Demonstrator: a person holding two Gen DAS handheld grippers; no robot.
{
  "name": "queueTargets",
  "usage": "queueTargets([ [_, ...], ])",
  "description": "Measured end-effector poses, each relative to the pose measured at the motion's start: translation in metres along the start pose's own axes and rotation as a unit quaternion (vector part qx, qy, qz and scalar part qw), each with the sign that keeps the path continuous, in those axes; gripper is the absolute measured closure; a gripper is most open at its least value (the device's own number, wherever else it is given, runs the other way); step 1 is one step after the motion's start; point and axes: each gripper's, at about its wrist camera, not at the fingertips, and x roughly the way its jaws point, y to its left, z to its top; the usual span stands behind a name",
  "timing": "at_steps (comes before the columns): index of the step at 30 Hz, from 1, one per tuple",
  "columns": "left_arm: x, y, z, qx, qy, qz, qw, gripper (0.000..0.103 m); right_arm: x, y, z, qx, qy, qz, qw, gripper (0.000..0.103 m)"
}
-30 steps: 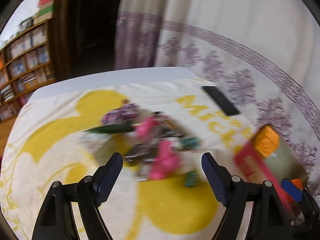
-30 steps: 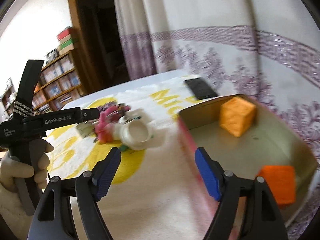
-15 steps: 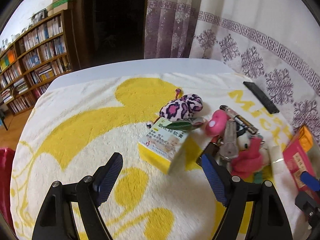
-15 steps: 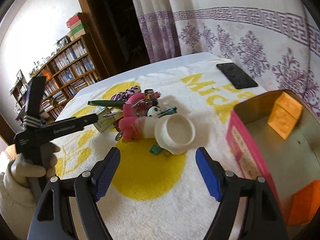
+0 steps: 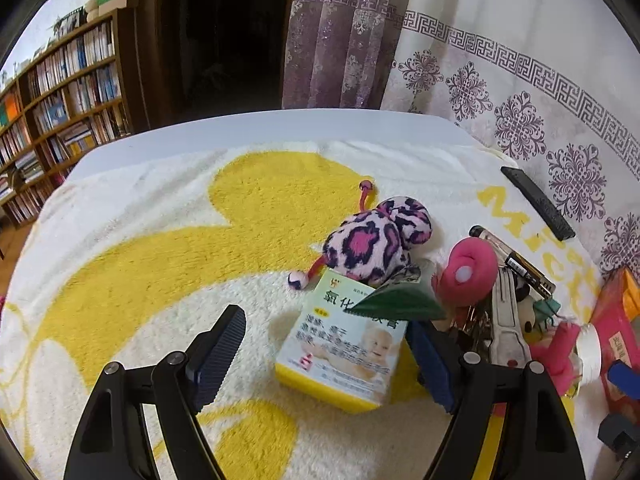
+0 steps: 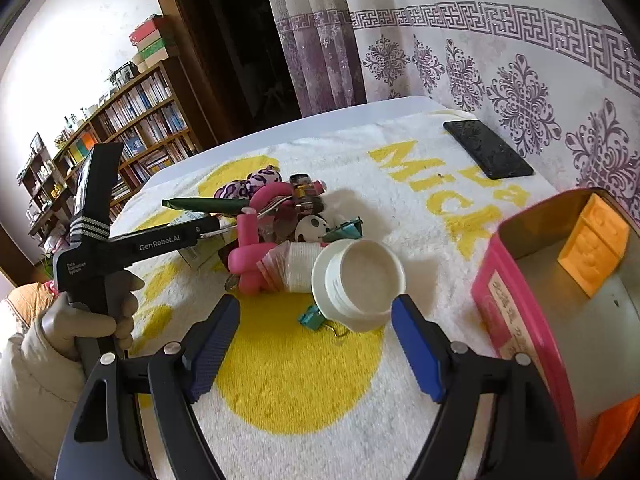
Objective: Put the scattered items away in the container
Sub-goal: 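Grasp the medicine box with left gripper while right gripper approaches the white cup, then grasp the white cup with the right gripper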
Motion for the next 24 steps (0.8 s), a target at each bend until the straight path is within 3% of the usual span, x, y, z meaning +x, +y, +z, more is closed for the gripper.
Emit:
queueTargets([
  [3,0.004,0.004,-0.002,-0.011,0.012,-0.012,0.9998,0.024,0.006,0.002,0.003,-0.001,0.002,-0.005,1.0,0.022],
  [4,0.005,0.004,-0.003,-0.011,0.015,-0.013,0.9997,0.032,0.008,0.002,0.003,-0.001,0.002,-0.007,1.0,0.022],
  [5,0.005,0.004,-0.005,-0.01,0.02,-0.015,0.9996,0.053,0.009,0.002,0.004,0.0,0.003,-0.008,1.0,0.022],
  [6,0.005,0.004,-0.006,-0.012,0.026,-0.017,0.9994,0.055,0.011,0.001,0.004,0.003,0.005,-0.007,1.0,0.022],
  [24,-0.052,0.005,0.007,-0.028,-0.021,-0.02,0.9992,0.055,0.048,-0.028,0.014,0.07,0.051,-0.02,0.996,0.024],
])
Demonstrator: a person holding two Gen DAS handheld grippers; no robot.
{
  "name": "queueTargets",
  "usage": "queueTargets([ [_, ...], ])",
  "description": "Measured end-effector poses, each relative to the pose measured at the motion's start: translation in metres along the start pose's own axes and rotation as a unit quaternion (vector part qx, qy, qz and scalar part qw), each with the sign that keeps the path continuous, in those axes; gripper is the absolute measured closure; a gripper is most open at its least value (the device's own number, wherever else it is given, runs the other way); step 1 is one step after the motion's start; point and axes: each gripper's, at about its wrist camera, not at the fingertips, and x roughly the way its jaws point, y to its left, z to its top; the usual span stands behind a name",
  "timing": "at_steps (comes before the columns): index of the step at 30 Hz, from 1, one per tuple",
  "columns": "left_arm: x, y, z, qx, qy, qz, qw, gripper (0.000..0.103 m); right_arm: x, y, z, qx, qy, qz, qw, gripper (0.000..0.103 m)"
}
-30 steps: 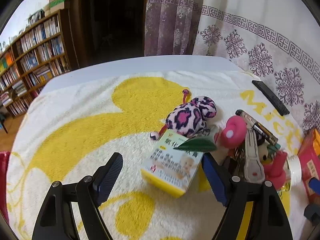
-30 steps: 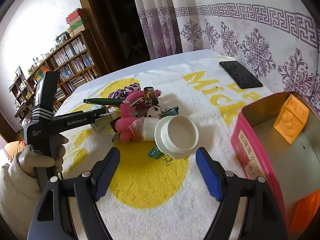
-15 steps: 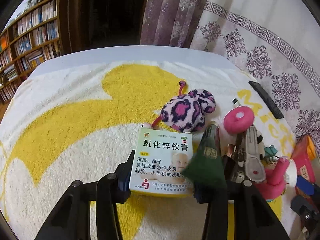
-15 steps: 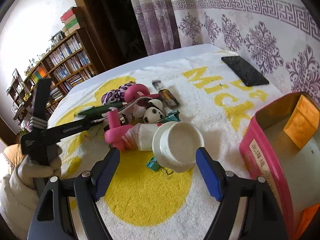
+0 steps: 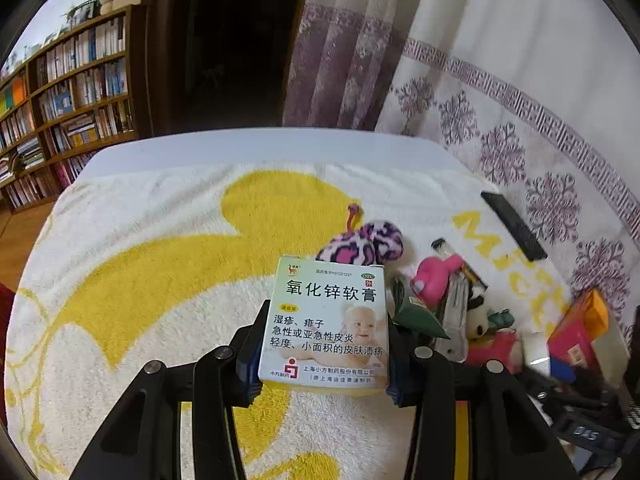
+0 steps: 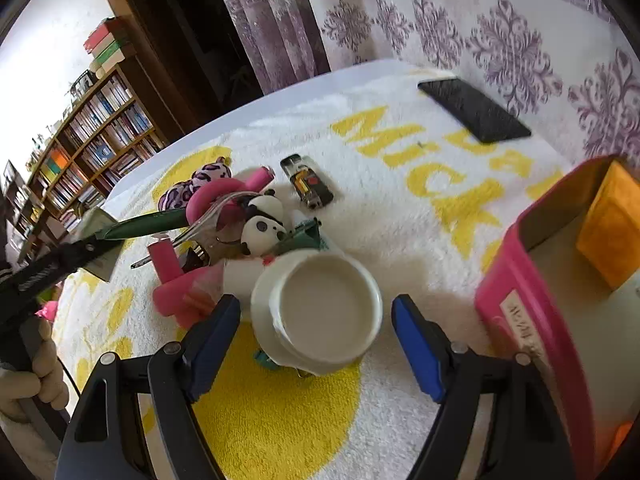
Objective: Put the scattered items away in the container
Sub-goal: 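Grasp the white cup with the right gripper, then drop the medicine box and white cup into the tin box, opening both grippers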
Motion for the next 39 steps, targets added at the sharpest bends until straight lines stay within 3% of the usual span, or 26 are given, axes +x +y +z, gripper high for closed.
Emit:
queueTargets([
  [2,-0.006,0.002,0.003,-0.005,-0.006,-0.003,1.0,0.055,0.0,-0.001,-0.001,0.004,0.003,0.007,1.0,0.042],
  [16,-0.031,-0.012,0.007,0.008,-0.028,-0.029,0.9992,0.055,-0.058,0.017,-0.012,-0.021,-0.061,0.0,0.998,0.042],
  [23,-0.035,-0.03,0.002,0.028,-0.025,-0.043,0.9984,0.055,-0.102,-0.007,-0.02,-0.012,-0.103,-0.052,0.993,0.042],
  [39,-0.043,-0.098,-0.018,0.077,-0.013,-0.074,0.9942,0.055,-0.157,-0.106,-0.035,0.067,-0.135,-0.177,0.973,0.041],
])
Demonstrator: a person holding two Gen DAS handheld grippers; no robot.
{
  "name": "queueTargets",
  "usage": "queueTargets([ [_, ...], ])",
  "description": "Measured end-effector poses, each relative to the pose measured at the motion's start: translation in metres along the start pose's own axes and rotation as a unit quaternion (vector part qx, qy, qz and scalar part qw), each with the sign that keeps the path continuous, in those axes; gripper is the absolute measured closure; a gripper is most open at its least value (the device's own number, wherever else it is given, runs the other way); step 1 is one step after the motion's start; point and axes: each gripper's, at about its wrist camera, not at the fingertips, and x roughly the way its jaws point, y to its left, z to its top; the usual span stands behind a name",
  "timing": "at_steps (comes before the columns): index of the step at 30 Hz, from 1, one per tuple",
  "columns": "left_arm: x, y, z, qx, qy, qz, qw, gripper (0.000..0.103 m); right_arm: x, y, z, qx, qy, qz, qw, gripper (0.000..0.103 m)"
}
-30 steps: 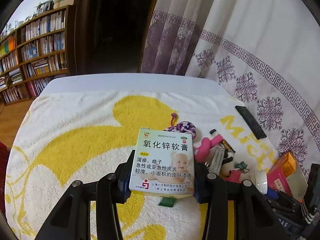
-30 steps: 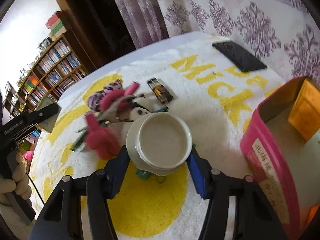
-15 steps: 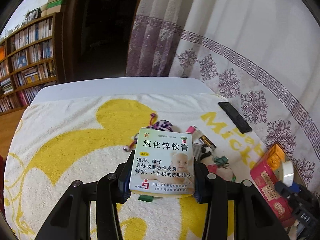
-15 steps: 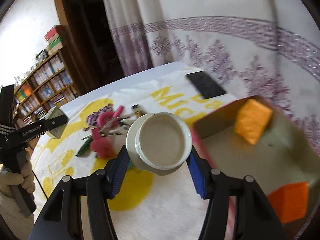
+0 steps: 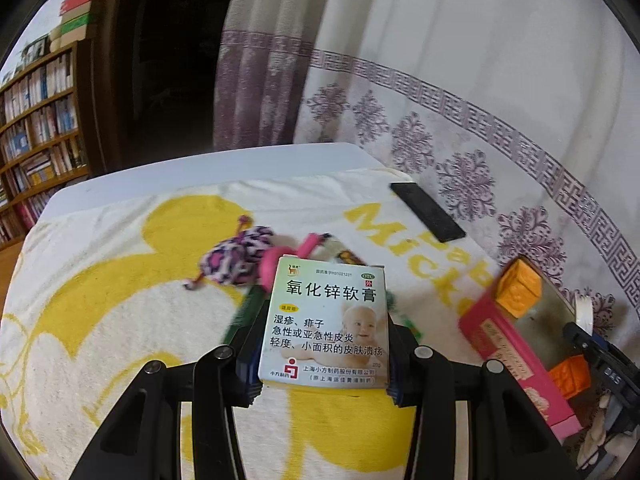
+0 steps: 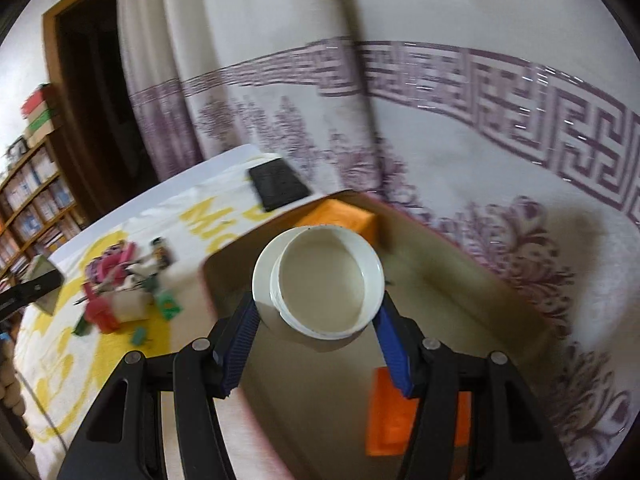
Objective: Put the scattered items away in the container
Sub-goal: 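Drop the medicine box and white cup into the tin box, opening both grippers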
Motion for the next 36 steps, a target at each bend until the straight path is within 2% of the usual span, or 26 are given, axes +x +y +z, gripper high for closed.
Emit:
queueTargets([
  [10,0.016,-0.083,0.007,0.056,0.014,-0.034,0.9978,0.055,0.008,-0.028,-0.006,-0.001,-0.001,-0.037,0.999,0.041],
  [18,0.029,-0.148,0.013,0.101,0.022,-0.067,0.9923,0.055,0.008,-0.041,-0.005,-0.009,-0.008,-0.052,0.999,0.041],
  [23,0.045,-0.187,0.017,0.117,0.029,-0.105,0.9871,0.055,0.007,-0.046,-0.003,-0.014,-0.015,-0.061,0.998,0.04],
  [25,0.054,-0.197,0.017,0.113,0.04,-0.127,0.9846,0.047,0.007,-0.046,-0.004,-0.018,-0.018,-0.064,0.998,0.036],
  [26,0.058,-0.202,0.015,0.111,0.045,-0.135,0.9837,0.039,0.006,-0.045,-0.005,-0.02,-0.02,-0.068,0.997,0.034],
  [27,0.06,-0.204,0.013,0.111,0.047,-0.135,0.9834,0.037,0.005,-0.045,-0.006,-0.023,-0.023,-0.071,0.997,0.032],
  [31,0.067,-0.203,0.007,0.116,0.058,-0.128,0.9832,0.037,0.003,-0.044,-0.007,-0.024,-0.027,-0.071,0.997,0.029],
  [36,0.061,-0.176,0.011,0.09,0.046,-0.098,0.99,0.037,0.0,-0.041,-0.004,-0.016,-0.033,-0.062,0.997,0.029],
])
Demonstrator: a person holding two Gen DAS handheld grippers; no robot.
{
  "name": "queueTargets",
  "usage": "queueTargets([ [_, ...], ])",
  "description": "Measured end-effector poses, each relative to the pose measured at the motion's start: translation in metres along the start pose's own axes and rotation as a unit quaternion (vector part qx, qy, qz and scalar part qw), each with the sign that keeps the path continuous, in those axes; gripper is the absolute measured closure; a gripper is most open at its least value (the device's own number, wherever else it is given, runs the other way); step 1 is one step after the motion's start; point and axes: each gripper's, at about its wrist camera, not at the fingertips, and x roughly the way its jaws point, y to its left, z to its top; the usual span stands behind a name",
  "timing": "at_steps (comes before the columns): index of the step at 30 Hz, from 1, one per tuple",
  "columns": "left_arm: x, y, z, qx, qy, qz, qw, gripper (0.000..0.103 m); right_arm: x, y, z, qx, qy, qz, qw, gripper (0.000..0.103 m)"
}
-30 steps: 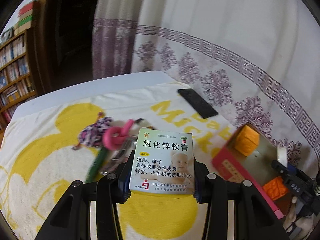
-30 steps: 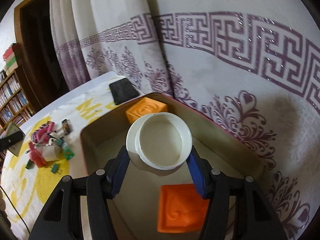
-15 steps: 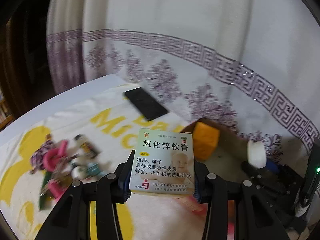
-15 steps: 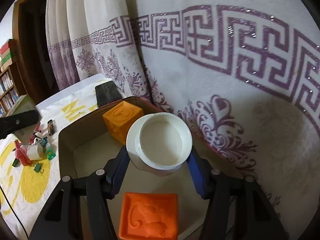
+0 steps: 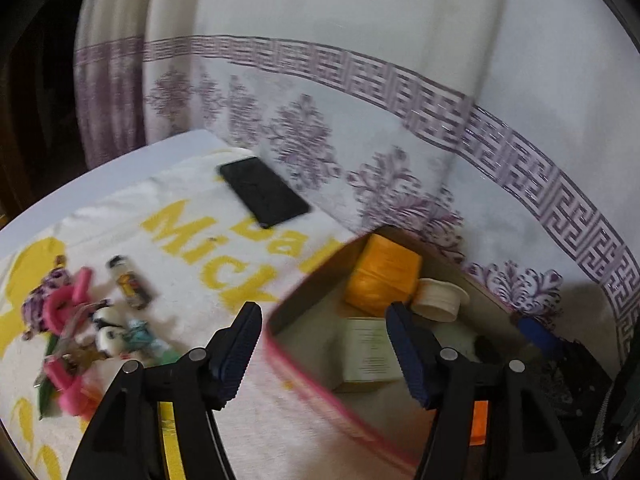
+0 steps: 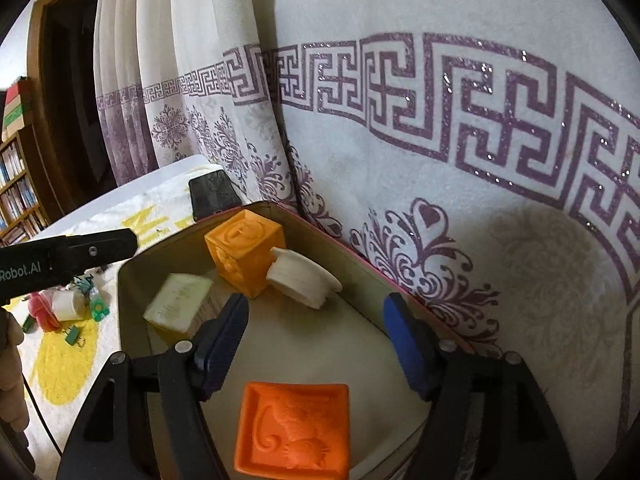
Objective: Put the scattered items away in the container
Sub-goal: 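Drop the medicine box and white cup into the tin box, opening both grippers, then grasp the green tube with left gripper while right gripper grasps the pink knotted toy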
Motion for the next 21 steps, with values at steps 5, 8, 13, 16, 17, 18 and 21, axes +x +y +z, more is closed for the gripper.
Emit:
queueTargets([
  [5,-0.016,0.027,-0.003,-0.02,-0.007,0.02,0.9996,0.037,-0.009,0.015,0.002,-0.005,-0.005,0.023,1.0,0.029],
  [8,-0.026,0.046,-0.008,-0.035,-0.011,0.027,0.9989,0.036,-0.014,0.029,0.002,-0.013,-0.006,0.036,0.999,0.028],
  [13,-0.047,0.084,-0.017,-0.065,-0.028,0.052,0.9962,0.028,-0.016,0.05,0.003,-0.019,-0.001,0.061,0.998,0.025],
  [16,-0.06,0.114,-0.023,-0.089,-0.037,0.079,0.9922,0.028,-0.015,0.066,0.003,-0.019,0.008,0.086,0.996,0.025],
  [17,-0.064,0.125,-0.025,-0.102,-0.038,0.085,0.9904,0.028,-0.016,0.071,0.003,-0.021,0.009,0.093,0.995,0.025],
  [18,-0.067,0.133,-0.027,-0.111,-0.038,0.089,0.9891,0.028,-0.016,0.078,0.002,-0.025,0.01,0.101,0.995,0.025],
  [21,-0.076,0.161,-0.036,-0.135,-0.041,0.105,0.9844,0.028,-0.018,0.098,-0.001,-0.041,0.011,0.127,0.991,0.025],
])
